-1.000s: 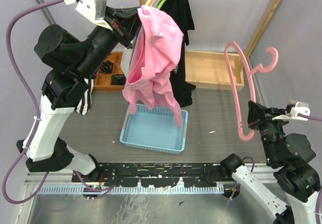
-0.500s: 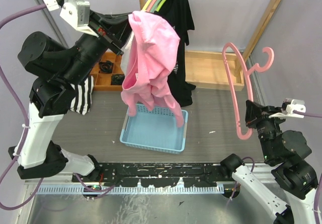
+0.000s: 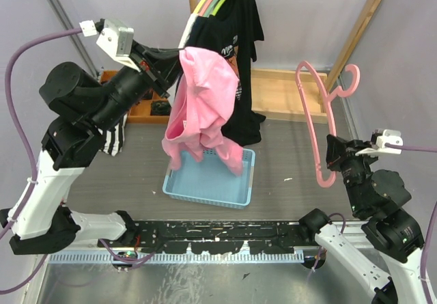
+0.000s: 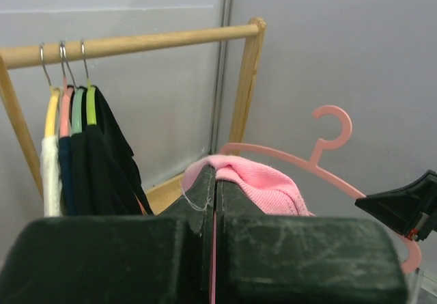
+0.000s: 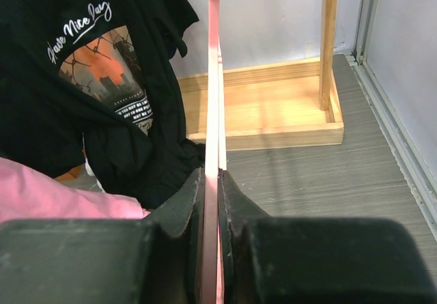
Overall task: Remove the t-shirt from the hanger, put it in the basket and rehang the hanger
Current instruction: Place the T-shirt in the bin.
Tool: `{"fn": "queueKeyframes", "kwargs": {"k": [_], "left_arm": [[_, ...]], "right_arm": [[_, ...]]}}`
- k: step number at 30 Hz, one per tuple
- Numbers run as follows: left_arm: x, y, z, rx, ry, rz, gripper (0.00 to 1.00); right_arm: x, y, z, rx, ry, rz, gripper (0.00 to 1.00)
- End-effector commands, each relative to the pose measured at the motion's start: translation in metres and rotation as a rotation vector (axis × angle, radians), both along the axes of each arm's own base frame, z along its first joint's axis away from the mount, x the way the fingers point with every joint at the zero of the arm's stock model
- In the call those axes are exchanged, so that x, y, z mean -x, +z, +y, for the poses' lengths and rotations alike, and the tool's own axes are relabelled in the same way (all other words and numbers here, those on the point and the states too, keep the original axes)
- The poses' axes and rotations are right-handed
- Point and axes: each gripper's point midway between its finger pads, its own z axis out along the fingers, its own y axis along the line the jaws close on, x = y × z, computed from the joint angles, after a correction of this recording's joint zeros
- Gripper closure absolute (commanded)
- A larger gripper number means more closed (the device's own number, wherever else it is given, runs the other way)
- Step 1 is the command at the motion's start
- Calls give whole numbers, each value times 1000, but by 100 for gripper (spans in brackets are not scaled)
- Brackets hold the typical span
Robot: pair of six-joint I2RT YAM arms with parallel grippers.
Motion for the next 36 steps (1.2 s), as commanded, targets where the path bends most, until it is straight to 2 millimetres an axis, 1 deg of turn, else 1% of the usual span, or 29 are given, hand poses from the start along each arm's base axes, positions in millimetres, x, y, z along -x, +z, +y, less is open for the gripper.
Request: {"fn": "queueKeyframes", "kwargs": {"k": [1,4,11,14,17,23,24,25,27,31,36], "left_arm": [[1,-11,-1,28,-13,30,100],[-3,-29,-8,17,-21,69,100],[5,-60,-23,9,-107,149,100],[3,-78,-28,-5,-114,180,100],[-4,-100,-34,-24,-100,204,100],[-24,-140,-43,-64,-41,236,100],[-25,-147,-45,-70,-41,241,100],[-26,-158,-47,-79,-40,255,100],[-24,-173,-46,-92,-30,272,100],[-12,-209,-46,-132,-21,311,100],[1,-247,-42,-177,-17,373,100]], "right_arm": [[-7,13,8,-45,18,-50,99],[-9,10,9,-43,16,-46,99],[-10,8,9,-37,12,-44,99],[-10,6,9,-37,14,-42,99],[-10,4,10,-41,19,-41,99],[-10,1,12,-41,26,-37,99],[-10,1,12,-42,28,-37,99],[-10,0,12,-42,28,-37,99],[-10,0,12,-39,28,-37,99],[-15,-1,13,-33,18,-38,99],[-26,-8,21,-22,28,-19,99]]}}
